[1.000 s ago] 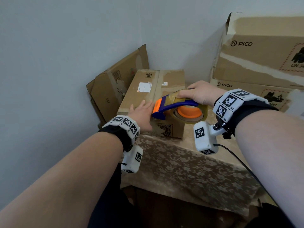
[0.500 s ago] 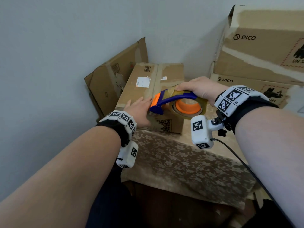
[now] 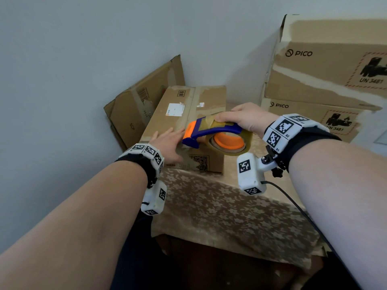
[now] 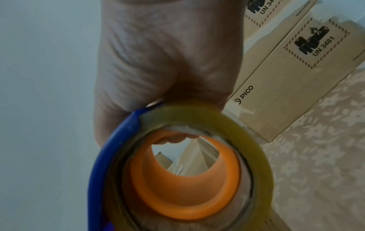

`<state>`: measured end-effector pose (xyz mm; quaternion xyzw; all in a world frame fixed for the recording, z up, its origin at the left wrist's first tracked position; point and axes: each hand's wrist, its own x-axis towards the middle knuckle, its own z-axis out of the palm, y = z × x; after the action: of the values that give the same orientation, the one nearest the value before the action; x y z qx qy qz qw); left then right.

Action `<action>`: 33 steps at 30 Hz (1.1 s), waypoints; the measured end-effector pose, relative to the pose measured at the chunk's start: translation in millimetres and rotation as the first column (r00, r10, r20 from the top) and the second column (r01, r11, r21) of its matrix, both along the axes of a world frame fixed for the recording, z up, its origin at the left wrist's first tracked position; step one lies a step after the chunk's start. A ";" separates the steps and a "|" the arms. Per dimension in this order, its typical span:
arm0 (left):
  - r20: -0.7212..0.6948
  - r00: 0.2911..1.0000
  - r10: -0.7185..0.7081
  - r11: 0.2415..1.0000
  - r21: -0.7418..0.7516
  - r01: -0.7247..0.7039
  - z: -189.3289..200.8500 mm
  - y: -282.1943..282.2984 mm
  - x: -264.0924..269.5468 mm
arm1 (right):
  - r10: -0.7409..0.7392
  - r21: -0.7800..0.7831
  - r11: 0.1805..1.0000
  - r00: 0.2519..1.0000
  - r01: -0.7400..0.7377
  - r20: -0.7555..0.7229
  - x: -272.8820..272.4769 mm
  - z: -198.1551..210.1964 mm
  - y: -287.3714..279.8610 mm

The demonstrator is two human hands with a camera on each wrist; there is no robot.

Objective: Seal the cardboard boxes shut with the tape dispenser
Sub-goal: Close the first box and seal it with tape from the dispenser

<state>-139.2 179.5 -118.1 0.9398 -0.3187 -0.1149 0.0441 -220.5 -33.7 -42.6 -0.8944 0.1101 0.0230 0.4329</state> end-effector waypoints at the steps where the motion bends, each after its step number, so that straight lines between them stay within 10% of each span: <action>1: -0.007 1.000 0.002 1.000 0.003 -0.002 -0.6 0.0 1.4 | 0.011 -0.006 1.000 1.000 -0.011 -0.008 -0.2 -0.3 -1.8; 33: -0.021 1.000 -0.009 0.996 0.092 0.011 5.3 -46.5 -16.6 | -0.069 0.000 0.998 0.995 0.069 -0.074 -14.1 -31.9 -45.1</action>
<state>-155.8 133.0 -112.8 0.9380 -0.3174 -0.1392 0.0036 -234.5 -78.8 -74.6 -0.8880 0.1569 0.0415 0.4303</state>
